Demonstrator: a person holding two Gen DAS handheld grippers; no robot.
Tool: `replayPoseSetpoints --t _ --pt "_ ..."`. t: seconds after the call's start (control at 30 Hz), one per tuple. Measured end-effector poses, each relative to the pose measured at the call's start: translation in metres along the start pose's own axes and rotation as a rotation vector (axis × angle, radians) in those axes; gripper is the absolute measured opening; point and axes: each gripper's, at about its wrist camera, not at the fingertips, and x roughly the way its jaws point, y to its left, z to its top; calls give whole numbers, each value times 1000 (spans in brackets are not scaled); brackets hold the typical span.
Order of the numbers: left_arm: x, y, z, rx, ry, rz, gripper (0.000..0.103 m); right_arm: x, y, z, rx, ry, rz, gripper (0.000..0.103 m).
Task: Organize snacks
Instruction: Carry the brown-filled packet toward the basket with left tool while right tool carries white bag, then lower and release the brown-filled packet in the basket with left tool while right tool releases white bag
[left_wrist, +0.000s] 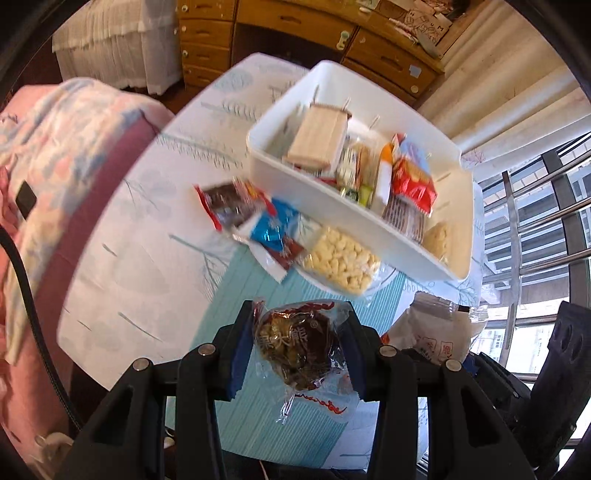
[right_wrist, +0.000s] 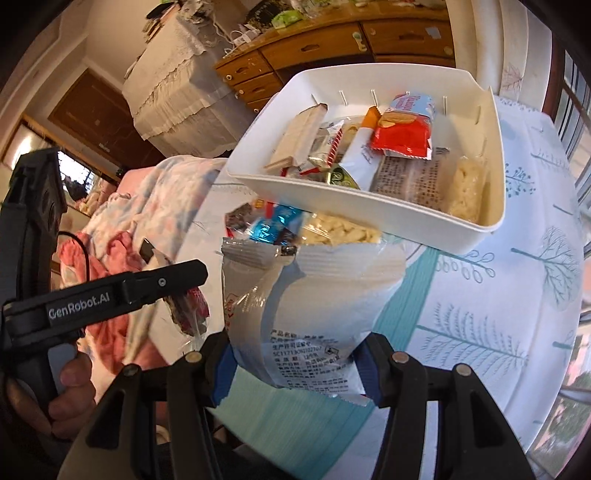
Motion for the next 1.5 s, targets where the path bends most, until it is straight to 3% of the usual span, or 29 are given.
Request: replayPoseSetpoints --t 0.37,0.57,0.83,0.93,1.0,1.07,1.5 --pt "-32 -40 62 77 -75 -1 43 -14 -9 64 132 -19 107 56" --pt "-18 -62 93 94 -95 -12 43 -14 -26 99 184 -62 130 56" --pt "8 -82 126 103 -104 -4 44 6 -50 123 243 -14 110 58" --pt "16 -88 128 114 -93 21 48 14 -58 124 273 1 103 58" --pt "20 -90 127 117 -78 48 68 18 -62 123 292 19 106 66" --pt "18 -89 126 110 -79 47 73 18 -65 120 307 27 85 80" --pt "-12 -69 101 55 -78 19 77 -5 -52 102 283 26 43 88"
